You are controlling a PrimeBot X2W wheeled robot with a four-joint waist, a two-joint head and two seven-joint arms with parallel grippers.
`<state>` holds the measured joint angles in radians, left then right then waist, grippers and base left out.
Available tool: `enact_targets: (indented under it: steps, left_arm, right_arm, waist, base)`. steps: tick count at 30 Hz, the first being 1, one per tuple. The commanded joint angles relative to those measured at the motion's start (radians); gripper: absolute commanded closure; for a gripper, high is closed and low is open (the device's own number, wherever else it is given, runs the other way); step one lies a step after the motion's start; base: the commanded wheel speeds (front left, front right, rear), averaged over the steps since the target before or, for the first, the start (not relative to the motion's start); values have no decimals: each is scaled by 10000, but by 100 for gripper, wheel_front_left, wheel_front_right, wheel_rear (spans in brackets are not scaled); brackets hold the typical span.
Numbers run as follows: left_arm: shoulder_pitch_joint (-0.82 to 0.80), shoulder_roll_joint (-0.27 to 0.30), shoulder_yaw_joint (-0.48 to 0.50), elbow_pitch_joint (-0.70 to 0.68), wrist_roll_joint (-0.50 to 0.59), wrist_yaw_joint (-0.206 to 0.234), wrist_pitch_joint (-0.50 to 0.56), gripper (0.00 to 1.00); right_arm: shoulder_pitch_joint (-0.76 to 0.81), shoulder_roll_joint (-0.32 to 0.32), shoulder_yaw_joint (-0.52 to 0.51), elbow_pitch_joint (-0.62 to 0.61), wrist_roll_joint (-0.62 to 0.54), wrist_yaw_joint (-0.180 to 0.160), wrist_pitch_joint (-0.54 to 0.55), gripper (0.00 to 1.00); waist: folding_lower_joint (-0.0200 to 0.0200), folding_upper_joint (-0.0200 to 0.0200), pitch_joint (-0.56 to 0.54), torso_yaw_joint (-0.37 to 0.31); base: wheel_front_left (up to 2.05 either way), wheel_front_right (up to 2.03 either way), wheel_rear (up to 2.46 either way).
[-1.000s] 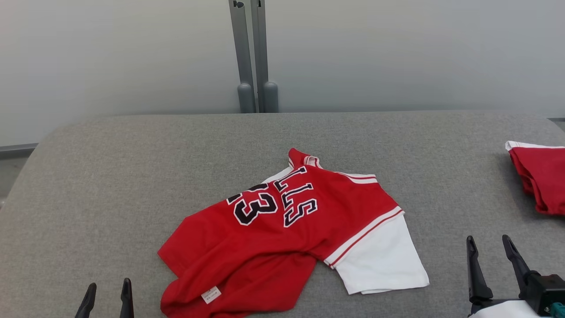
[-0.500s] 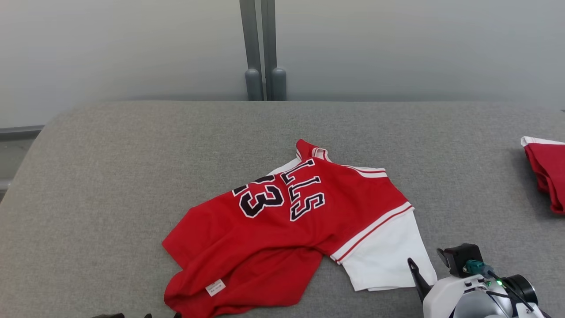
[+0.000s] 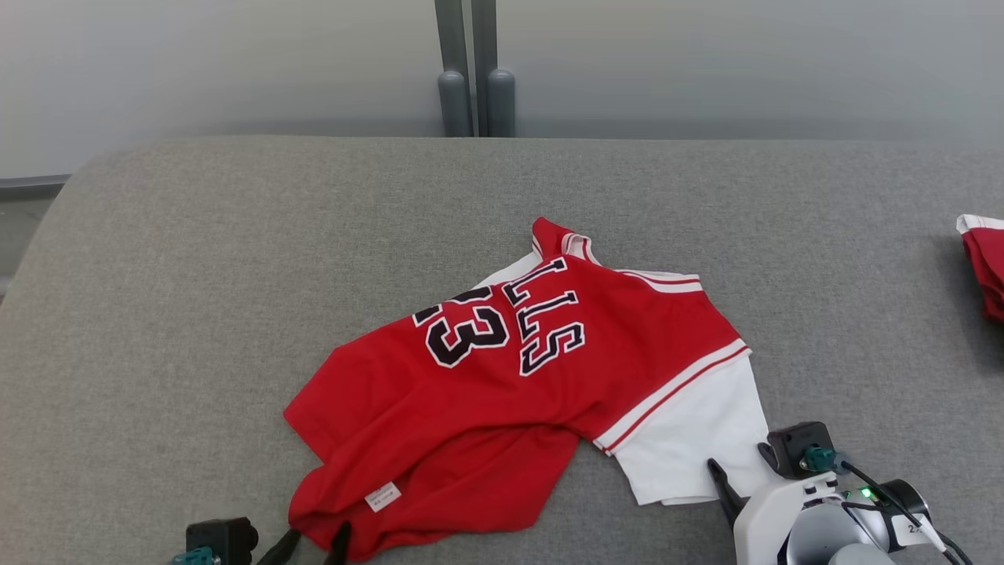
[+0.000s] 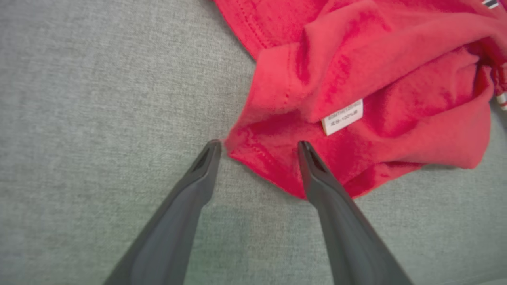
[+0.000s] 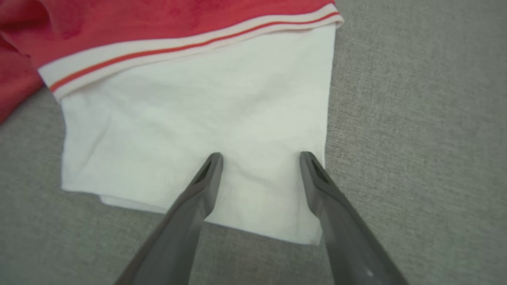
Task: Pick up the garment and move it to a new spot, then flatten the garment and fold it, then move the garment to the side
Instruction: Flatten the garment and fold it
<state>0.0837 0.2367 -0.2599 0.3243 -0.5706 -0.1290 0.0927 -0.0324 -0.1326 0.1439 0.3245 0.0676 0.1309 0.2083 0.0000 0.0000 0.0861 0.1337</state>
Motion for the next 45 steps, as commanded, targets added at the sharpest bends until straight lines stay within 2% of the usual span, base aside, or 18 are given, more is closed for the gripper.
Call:
enact_targets:
  steps: [1, 2, 3, 10, 20, 25, 26, 27, 31, 34, 36, 40, 45]
  left_arm:
    - [-192, 33, -150, 112, -224, -29, 2, 24]
    - [-278, 88, -203, 268, -231, -29, -38, 76]
    - [-338, 105, -287, 340, -262, -29, -48, 100]
    - [-747, 247, -1032, 674, -806, -29, -165, 100]
    - [-738, 590, -1300, 583, -1229, -8, -614, 100]
    - [-956, 726, -1493, 223, -1458, -8, -615, 100]
    - [-995, 755, -1553, 161, -1495, -8, -573, 100]
    - [-1004, 806, -1624, 75, -1545, -8, -542, 100]
    - [-761, 1074, -1738, -601, -1873, -8, -446, 100]
    - [-413, 1509, -1815, -1801, -2233, -9, -216, 100]
    - [-163, 1849, -1770, -2988, -2549, -9, 25, 100]
    - [424, 2704, -1177, -5941, -3205, 135, 422, 100]
    - [179, 3585, 47, -8661, -4006, 365, 857, 100]
  right_arm:
    - [-65, -49, 82, 129, 53, -4, 45, 0]
    - [-56, -47, 129, 173, 113, -4, 92, 0]
    - [-50, -48, 155, 212, 144, -4, 154, 0]
    - [21, -64, -164, 220, -20, -7, 375, 0]
    - [845, -49, -652, -240, -425, -13, 1069, 0]
    - [733, 56, -289, 42, -275, -7, 1708, 0]
    - [624, 107, -115, 117, -79, 4, 1749, 85]
    - [411, 130, -40, 101, 15, 13, 1615, 100]
    - [32, 45, -184, -332, 868, -1, 1224, 100]
    - [132, 209, -490, -1226, 2635, 1, 1207, 100]
    - [308, -94, -752, -2229, 4016, -1, 1377, 100]
    - [837, -745, -1735, -5134, 6482, 1, 1820, 100]
    - [467, -964, -3731, -8094, 8193, 1, 2478, 100]
  waist:
    - [0, 0, 62, -25]
    - [0, 0, 73, -14]
    - [0, 0, 86, -2]
    - [0, 0, 164, 81]
    - [0, 0, 245, 82]
    - [0, 0, 386, 81]
    - [0, 0, 391, 75]
    - [0, 0, 392, 62]
    - [0, 0, 192, -21]
    - [0, 0, 26, -101]
    - [0, 0, -48, -155]
    - [0, 0, -121, -402]
    - [0, 0, 136, -745]
  base:
    - [0, 0, 0]
    - [0, 0, 0]
    - [0, 0, 0]
    - [0, 0, 0]
    - [0, 0, 0]
    - [0, 0, 0]
    - [0, 0, 0]
    - [0, 0, 0]
    - [0, 0, 0]
    - [0, 0, 0]
    - [0, 0, 0]
    - [0, 0, 0]
    - [0, 0, 0]
